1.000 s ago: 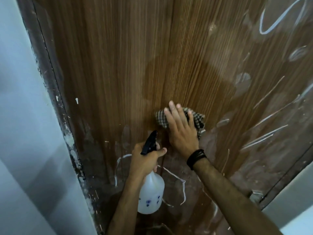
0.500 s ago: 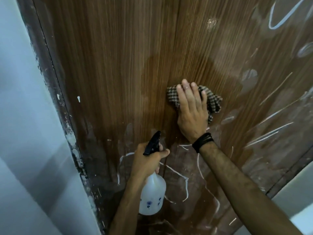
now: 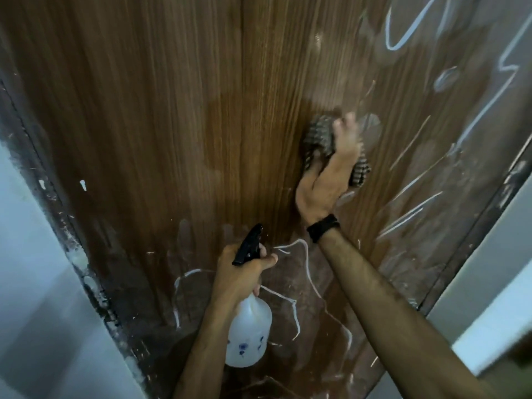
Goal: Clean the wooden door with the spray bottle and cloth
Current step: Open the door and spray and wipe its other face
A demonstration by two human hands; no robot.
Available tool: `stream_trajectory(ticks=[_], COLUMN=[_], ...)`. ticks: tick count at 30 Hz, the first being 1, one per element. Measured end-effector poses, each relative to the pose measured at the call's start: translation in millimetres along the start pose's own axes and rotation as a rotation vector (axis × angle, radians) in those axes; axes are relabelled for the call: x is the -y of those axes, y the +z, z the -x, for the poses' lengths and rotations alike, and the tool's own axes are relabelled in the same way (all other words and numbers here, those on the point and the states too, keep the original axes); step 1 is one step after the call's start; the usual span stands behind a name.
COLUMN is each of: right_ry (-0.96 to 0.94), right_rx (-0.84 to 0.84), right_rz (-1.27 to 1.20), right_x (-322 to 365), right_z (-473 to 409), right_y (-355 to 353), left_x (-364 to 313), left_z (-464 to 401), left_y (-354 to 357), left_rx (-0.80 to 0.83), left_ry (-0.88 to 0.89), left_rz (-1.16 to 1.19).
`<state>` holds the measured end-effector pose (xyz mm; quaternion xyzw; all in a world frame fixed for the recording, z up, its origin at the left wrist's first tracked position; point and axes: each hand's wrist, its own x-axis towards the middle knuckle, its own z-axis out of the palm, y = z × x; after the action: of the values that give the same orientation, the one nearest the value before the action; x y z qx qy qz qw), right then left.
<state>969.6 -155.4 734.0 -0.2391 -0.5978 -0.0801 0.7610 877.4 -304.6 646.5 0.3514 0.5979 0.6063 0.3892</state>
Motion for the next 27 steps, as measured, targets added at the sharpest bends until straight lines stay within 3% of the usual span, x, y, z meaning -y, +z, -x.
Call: stream_trajectory(ticks=[2,4,12,19,27], right_ry=[0.098,0.119,-0.191,-0.334,-0.393], right_rx=[-0.137,-0.160,0.263,0.344,0.352], right_rz=[-0.060,-0.050,0.139,0.227,0.263], right_x=[-5.7,-18.6,-83.4,-103.2,-112.0], right_z=[-31.7,-49.6,-29.0,-22.1,-13.9], right_y=[-9.9,-24.0,-77.9,-95.4,-99.1], left_x=[-1.1,-2.9,0.4,5.1,8.6], left_z=[-0.1,0.9,1.6,9.1,13.4], left_y=[9.4,18.6,63.8,100.3,120.8], left_rx=[0.027,0.055,0.107,0.173,0.053], left_ry=[0.020,0.026,0.026,0.003,-0.018], left_rz=[-0.022,-0.023,-0.091,-0.135,-0.038])
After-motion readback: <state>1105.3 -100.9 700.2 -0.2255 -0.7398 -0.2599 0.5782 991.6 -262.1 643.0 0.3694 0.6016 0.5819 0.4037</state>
